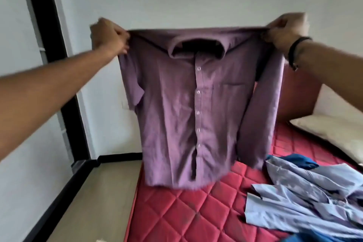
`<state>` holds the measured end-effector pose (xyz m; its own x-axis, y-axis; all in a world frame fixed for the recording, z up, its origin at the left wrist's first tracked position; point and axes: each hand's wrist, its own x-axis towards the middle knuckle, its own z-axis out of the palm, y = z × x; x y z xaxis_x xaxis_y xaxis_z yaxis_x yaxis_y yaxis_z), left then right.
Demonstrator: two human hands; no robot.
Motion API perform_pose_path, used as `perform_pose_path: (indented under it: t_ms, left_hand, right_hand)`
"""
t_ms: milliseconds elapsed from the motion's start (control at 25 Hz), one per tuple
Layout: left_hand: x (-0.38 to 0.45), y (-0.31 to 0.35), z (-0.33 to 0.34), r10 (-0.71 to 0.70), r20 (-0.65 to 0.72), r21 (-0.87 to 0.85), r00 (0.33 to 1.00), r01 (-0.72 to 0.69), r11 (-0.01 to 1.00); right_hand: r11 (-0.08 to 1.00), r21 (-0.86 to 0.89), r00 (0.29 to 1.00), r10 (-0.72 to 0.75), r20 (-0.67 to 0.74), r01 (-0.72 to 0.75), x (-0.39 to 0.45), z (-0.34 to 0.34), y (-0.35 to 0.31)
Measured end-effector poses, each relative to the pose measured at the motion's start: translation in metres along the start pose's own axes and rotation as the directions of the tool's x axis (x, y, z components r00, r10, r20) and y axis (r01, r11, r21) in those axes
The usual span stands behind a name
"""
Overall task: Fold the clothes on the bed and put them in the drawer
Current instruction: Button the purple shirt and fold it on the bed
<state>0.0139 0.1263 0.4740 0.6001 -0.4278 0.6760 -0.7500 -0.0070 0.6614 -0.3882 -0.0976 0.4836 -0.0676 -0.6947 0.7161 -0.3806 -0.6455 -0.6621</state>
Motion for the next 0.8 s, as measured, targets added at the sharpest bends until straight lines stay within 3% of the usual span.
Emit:
perform_pose_path:
  t_ms: [120,240,440,520,640,720,800]
  left_hand:
    - [-0.03,0.003,-0.034,0.085,0.007,0.009,0.996,-0.085,0.996]
    - [-0.106,-0.011,-0.061,0.142,0.103,0.054,0.985,-0.148,0.988]
    - [-0.291,-0.071,-0.084,0.215,0.319,0.3,0.923,-0.314,0.901]
    - [-0.366,-0.102,-0.082,0.19,0.444,0.35,0.876,-0.365,0.863]
    - [-0.452,-0.142,-0.082,0.049,0.664,0.361,0.747,-0.377,0.853]
    - [-0.49,-0.155,-0.093,-0.021,0.735,0.384,0.678,-0.391,0.836]
    - [-0.517,-0.155,-0.108,-0.003,0.763,0.376,0.647,-0.44,0.816]
  right_hand:
    - [0.995,0.099,0.999,-0.021,0.027,0.018,-0.025,-0.03,-0.008]
    - [0.996,0.05,0.991,-0.084,0.108,0.079,-0.091,-0.067,0.003]
    - [0.994,-0.024,0.928,-0.092,0.362,0.108,-0.255,-0.114,0.094]
    - [0.996,-0.077,0.874,-0.003,0.486,0.046,-0.326,-0.127,0.131]
    - [0.968,-0.252,0.809,0.138,0.571,0.013,-0.413,-0.151,0.18]
    - [0.956,-0.294,0.729,0.188,0.658,0.019,-0.455,-0.174,0.199]
    - [0.952,-0.297,0.648,0.181,0.74,0.073,-0.479,-0.201,0.208]
